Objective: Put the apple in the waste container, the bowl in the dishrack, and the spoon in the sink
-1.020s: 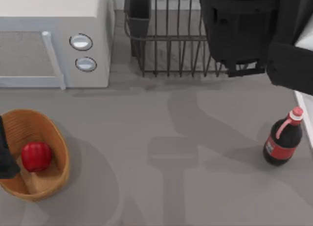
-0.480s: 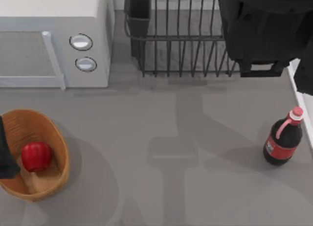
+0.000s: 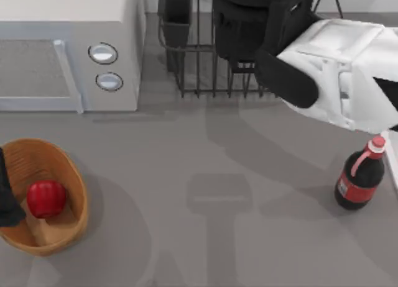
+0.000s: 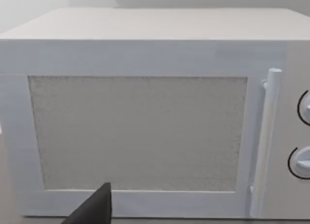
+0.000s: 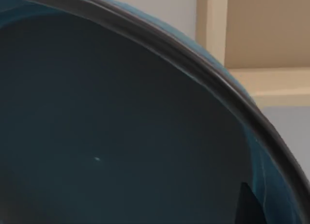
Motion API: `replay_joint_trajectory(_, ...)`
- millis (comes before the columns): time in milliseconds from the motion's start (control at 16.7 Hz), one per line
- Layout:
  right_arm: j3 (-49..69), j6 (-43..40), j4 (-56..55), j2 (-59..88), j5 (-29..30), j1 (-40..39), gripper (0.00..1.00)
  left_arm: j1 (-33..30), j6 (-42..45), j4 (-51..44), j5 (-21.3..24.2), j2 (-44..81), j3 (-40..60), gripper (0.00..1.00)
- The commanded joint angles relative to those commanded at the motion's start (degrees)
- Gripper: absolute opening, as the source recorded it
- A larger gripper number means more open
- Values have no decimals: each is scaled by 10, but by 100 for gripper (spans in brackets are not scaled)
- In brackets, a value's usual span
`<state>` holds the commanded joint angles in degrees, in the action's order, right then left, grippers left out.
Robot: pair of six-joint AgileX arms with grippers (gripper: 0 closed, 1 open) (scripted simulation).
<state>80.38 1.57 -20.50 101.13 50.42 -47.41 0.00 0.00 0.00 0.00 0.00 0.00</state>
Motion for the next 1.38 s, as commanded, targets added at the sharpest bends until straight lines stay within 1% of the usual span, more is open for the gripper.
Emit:
replay_joint_trajectory(180,-18,-3,-118,89,-62,59,0,0,0,0,0,0,0,100)
replay_joint_trajectory(360,-35,-5,-183,148,-111,102,0,0,0,0,0,0,0,100)
replay_joint_trajectory(480,-40,-6,-197,160,-123,112,0,0,0,0,0,0,0,100)
replay_joint_trajectory(660,-40,-6,-197,160,-123,112,0,0,0,0,0,0,0,100)
replay_joint_trajectory(1380,-40,-6,-197,160,-123,112,90,0,0,0,0,0,0,100)
